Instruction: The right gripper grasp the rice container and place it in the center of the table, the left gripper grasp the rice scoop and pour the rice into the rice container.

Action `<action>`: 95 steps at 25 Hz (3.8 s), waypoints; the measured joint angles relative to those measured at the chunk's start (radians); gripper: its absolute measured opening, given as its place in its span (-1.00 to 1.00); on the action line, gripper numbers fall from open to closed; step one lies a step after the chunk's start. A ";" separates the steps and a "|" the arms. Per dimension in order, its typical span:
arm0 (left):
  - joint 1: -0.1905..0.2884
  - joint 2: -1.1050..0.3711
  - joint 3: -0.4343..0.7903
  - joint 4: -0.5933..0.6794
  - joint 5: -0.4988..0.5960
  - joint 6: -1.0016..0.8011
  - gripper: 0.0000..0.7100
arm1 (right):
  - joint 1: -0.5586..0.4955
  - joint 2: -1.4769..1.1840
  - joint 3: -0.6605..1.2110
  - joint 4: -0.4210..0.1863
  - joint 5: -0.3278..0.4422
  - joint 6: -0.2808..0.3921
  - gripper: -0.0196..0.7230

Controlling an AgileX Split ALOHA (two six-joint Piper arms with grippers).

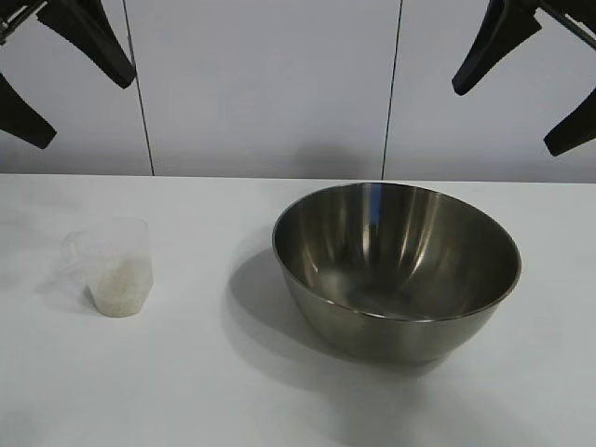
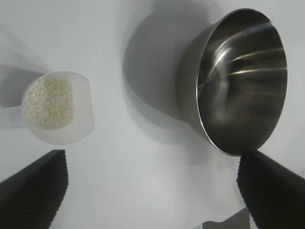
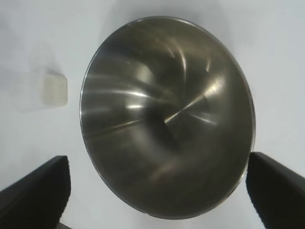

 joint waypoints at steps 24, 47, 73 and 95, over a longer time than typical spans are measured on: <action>0.000 0.000 0.000 0.000 -0.001 0.000 0.96 | 0.028 0.060 0.000 -0.287 -0.041 -0.025 0.92; 0.000 0.000 0.000 0.000 -0.027 0.000 0.96 | 0.149 0.350 -0.002 -0.359 -0.238 0.046 0.80; 0.000 0.000 0.000 0.000 -0.026 0.000 0.96 | 0.149 0.420 -0.003 -0.347 -0.221 0.072 -0.88; 0.000 0.000 0.000 -0.001 -0.026 0.001 0.96 | 0.105 0.368 -0.002 -0.092 -0.178 -0.057 -0.92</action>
